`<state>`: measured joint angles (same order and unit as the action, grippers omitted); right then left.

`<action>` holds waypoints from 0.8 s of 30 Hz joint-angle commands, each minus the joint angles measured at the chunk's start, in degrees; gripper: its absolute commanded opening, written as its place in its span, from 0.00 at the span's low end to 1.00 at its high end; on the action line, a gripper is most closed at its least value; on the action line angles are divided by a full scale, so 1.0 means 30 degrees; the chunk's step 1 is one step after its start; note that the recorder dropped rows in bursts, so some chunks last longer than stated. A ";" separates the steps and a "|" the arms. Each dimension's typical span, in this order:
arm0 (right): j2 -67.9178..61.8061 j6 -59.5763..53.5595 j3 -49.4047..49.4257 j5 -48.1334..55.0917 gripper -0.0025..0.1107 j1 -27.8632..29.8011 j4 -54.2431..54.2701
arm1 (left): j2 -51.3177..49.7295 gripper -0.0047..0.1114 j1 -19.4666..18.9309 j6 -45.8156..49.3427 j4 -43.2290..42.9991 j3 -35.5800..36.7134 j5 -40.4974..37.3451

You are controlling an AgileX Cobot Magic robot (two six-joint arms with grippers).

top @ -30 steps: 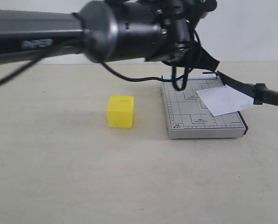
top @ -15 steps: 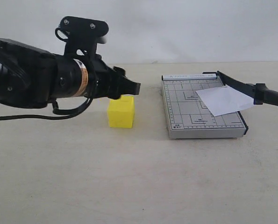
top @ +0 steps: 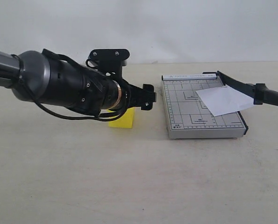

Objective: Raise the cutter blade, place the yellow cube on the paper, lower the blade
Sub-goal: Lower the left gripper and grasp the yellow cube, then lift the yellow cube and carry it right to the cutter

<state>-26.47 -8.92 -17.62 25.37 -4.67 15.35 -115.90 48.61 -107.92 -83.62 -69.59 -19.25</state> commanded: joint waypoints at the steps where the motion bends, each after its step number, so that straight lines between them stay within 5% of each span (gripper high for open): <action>1: 0.0005 -0.0203 -0.0170 -0.0028 0.02 0.0031 0.0042 | -0.0743 0.99 -0.0260 -0.0158 0.0083 -0.0598 -0.0178; 6: 0.0005 -0.0203 -0.0170 -0.0028 0.02 0.0031 0.0079 | -0.1394 0.97 -0.0669 0.0564 0.1278 -0.1179 0.0315; 9: 0.0005 -0.0203 -0.0170 -0.0028 0.02 0.0031 0.0122 | -0.1704 0.88 -0.0953 0.3396 0.4503 -0.1570 0.0492; 16: 0.0005 -0.0203 -0.0513 -0.0062 0.02 0.0031 0.0122 | -0.1920 0.49 -0.1124 1.2729 1.0902 -0.2433 0.0273; 23: 0.0005 -0.0203 -0.0632 0.0059 0.02 0.0031 0.0161 | -0.1655 0.07 -0.1124 1.6029 1.1736 -0.3404 -0.2741; 24: 0.0005 -0.0203 -0.0632 0.0059 0.02 0.0031 0.0161 | -0.1431 0.08 -0.1124 1.6473 1.1736 -0.3447 -0.3159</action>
<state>-26.47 -8.92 -19.19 25.52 -4.67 15.57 -121.92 45.24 -62.53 -49.29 -78.92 -24.10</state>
